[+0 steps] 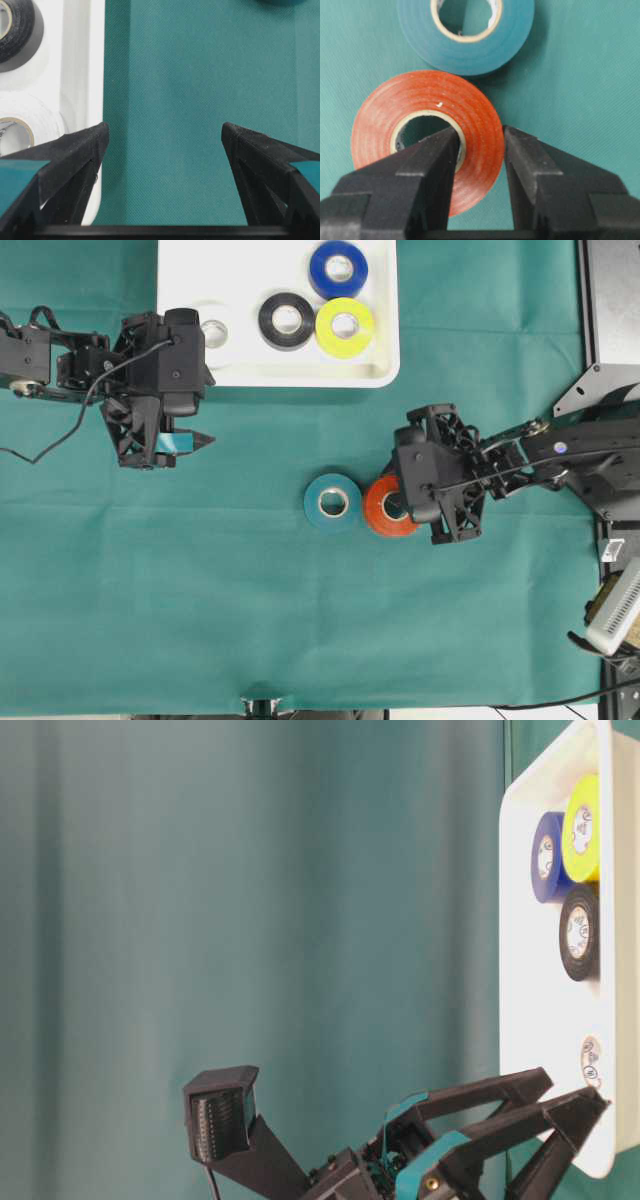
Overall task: Put the tape alternately from left to right into the white case.
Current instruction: 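Lower the right gripper into the orange-red roll and grip it, then lift the orange-red roll and carry it up into the tray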
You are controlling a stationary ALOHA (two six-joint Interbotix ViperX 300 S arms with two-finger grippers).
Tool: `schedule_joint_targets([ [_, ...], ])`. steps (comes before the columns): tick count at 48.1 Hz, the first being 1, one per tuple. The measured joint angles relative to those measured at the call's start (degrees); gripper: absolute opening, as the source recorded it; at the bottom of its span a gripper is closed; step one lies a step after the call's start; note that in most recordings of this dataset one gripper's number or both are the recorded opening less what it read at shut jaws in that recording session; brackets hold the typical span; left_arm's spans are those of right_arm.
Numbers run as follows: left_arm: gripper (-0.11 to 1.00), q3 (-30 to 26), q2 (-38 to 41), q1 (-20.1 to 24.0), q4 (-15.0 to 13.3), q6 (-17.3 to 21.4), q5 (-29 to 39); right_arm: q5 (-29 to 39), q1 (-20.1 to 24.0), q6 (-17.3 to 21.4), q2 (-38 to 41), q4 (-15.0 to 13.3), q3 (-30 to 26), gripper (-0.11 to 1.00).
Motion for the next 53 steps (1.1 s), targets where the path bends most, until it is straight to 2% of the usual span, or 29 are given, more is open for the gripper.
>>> schedule_joint_targets([
  [14,0.99,0.00,0.00,0.09,0.00,0.00,0.00,5.89,0.00,1.14,-3.87,0.00,-1.41,0.01],
  [29,0.99,0.00,0.00,0.00,0.00,0.00,0.00,6.94,-0.79,1.05,-3.60,-0.09,-4.04,0.01],
  [46,0.99,0.09,0.00,0.00,0.00,-0.09,0.00,8.53,-8.53,0.62,-0.26,-0.35,-8.61,0.01],
  [53,0.99,0.09,0.00,-0.09,0.00,0.00,0.00,8.61,-12.57,0.44,1.76,-2.64,-10.90,0.01],
])
